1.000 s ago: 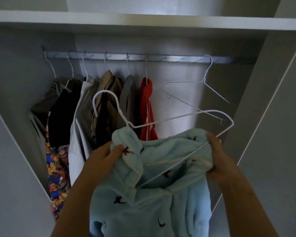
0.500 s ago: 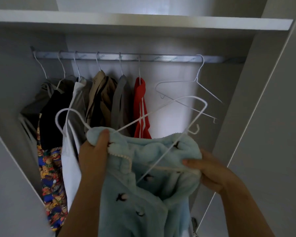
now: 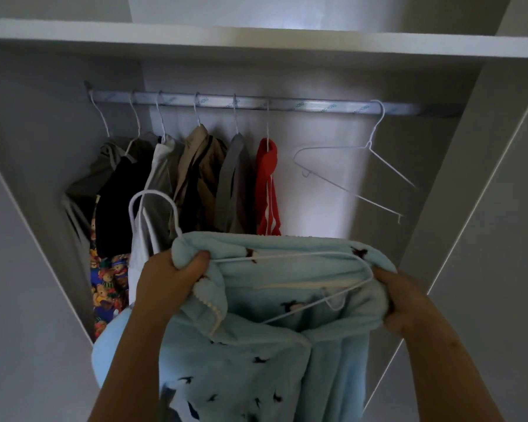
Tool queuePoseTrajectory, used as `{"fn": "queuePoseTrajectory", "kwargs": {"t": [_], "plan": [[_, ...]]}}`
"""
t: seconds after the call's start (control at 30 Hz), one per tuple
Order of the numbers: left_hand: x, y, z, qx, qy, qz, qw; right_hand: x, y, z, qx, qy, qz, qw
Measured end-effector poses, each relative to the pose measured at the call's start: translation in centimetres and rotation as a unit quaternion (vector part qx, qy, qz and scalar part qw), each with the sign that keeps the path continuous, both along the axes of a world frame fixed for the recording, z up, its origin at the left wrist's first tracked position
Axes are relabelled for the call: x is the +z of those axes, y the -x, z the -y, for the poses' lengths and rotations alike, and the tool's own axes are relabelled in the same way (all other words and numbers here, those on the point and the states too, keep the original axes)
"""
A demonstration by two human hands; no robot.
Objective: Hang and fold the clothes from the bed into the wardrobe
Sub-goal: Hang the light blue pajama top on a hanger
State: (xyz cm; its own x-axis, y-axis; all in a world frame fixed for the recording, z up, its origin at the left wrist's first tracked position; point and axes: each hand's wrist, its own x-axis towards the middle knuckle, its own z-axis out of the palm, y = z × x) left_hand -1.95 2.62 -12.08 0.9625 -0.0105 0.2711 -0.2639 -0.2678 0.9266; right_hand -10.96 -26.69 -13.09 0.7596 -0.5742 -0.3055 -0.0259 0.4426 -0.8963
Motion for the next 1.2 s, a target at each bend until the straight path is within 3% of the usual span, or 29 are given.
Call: {"fn": "queuePoseTrajectory", "kwargs": {"t": [0.1,0.2,0.37,0.43,0.57,0.63,0.73,0.87,0.97,1.07,1.13,1.2], "plan": [[-0.1,-0.1,0.3,-0.031,-0.024,-0.023,0.999,0.1,-0.1,0.1,-0.072,0.135,0.047,0.987],[-0.3,-0.2,0.6,-0.071,-0.035,-0.034,0.996,0.6,0.0,0.0,-0.157,0.283,0.017,0.946],[0.8,0.4,1.0,-0.199,0.022,-0.099,0.975,0.9,0.4,0.2,-0.214,0.389,-0.018,0.896],[0.8,0.7,0.9,-0.226,0.061,-0.123,0.964,0.9,0.6,0.4,-0.205,0.365,-0.016,0.908],[0.5,1.1,0.9,-0.223,0.115,-0.172,0.953,1.1,1.3,1.2,-0.125,0.056,-0.001,0.991],[0.5,1.1,0.9,-0.219,0.098,-0.188,0.952,0.7,1.6,1.5,-0.051,0.013,-0.033,0.998],[1.1,1.0,1.3,-0.21,0.056,-0.179,0.959,0.2,1.3,1.2,-0.065,0.131,-0.061,0.987],[1.5,1.2,2.0,-0.201,-0.016,-0.115,0.973,-0.6,1.0,0.3,-0.181,0.412,-0.117,0.885],[1.0,1.2,3.2,-0.206,-0.153,-0.074,0.964,-1.2,0.5,-0.8,-0.214,0.476,-0.107,0.846],[-0.3,1.5,4.8,-0.172,-0.316,-0.057,0.931,-0.9,-0.4,-1.7,-0.23,0.427,-0.028,0.874],[-0.7,1.5,5.3,-0.105,-0.338,-0.041,0.934,-0.5,-0.8,-1.9,-0.202,0.353,0.02,0.913],[-0.5,1.4,5.4,-0.028,-0.314,-0.023,0.949,0.1,-0.8,-2.5,-0.106,0.23,0.117,0.96]]}}
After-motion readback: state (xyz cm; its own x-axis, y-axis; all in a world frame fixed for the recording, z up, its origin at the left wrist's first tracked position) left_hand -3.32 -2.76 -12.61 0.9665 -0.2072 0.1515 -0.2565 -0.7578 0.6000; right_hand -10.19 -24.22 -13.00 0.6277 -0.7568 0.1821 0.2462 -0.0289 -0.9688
